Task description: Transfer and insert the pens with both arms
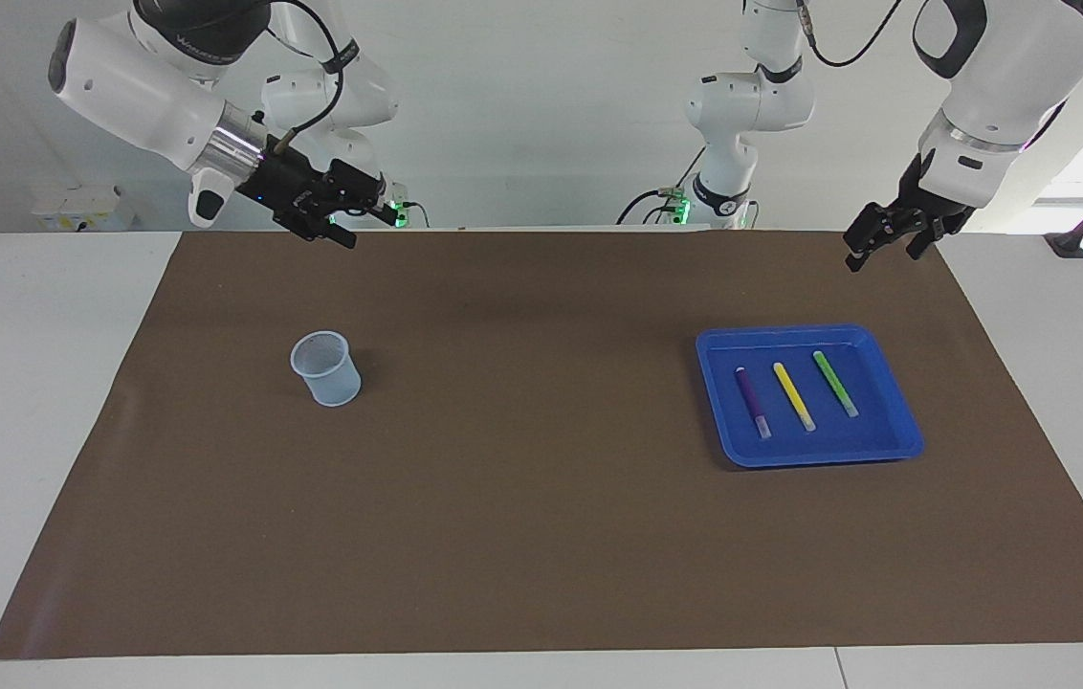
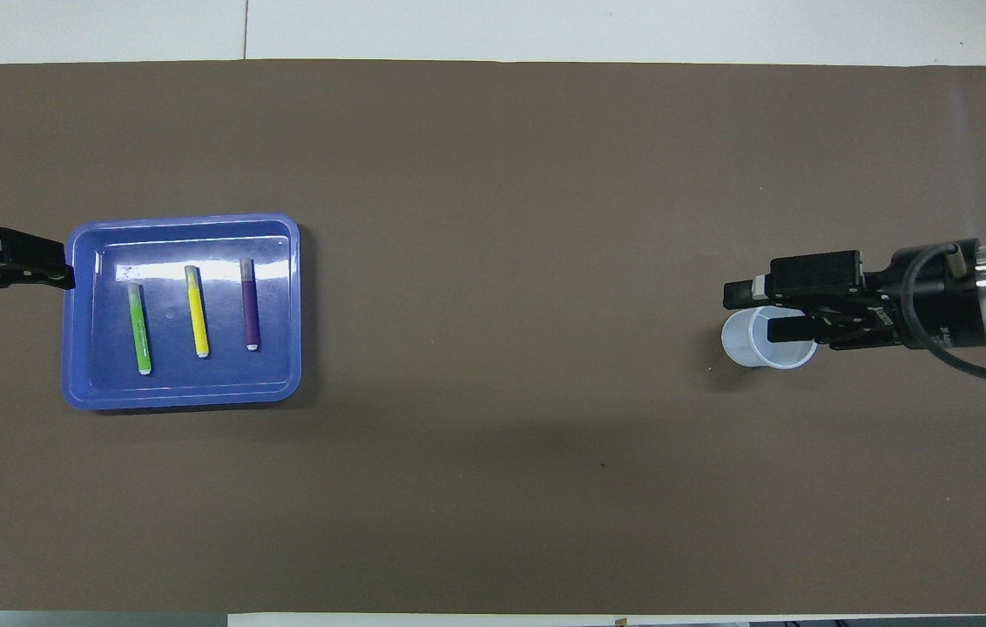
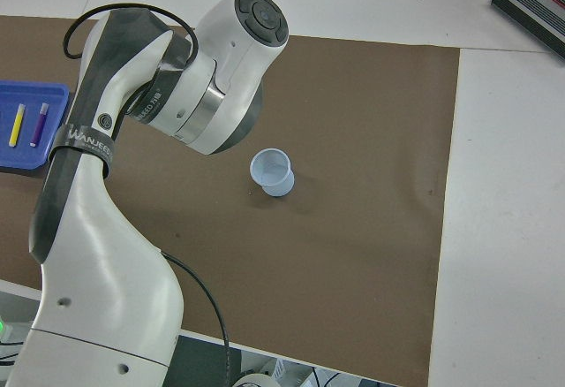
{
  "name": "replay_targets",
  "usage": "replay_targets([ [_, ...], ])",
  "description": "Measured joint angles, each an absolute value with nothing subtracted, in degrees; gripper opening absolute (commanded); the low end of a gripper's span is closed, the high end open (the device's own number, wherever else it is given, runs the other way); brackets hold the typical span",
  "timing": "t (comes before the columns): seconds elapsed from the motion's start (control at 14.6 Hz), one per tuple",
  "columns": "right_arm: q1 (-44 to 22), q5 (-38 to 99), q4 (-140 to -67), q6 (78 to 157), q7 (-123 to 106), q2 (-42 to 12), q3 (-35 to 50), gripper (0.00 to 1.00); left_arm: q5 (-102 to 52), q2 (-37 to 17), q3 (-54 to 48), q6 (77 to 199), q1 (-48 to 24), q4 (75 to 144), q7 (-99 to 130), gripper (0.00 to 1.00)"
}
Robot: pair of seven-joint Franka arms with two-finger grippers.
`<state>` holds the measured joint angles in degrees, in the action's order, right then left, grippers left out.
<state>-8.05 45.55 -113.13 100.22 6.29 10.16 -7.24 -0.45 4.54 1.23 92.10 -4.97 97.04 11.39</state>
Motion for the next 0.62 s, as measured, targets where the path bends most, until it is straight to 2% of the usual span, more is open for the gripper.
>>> replay_targets([
  [0.34,-9.75,49.98,-114.8,105.33,6.48,8.51,-7.17,1.0,-0.45,4.55,1.45,92.1,-4.89,97.84,11.28,1.0],
  [0.62,-15.99,50.7,-114.99,112.52,6.74,4.72,-6.96,1.0,-0.45,4.55,1.71,93.02,-3.94,99.94,10.32,1.0],
])
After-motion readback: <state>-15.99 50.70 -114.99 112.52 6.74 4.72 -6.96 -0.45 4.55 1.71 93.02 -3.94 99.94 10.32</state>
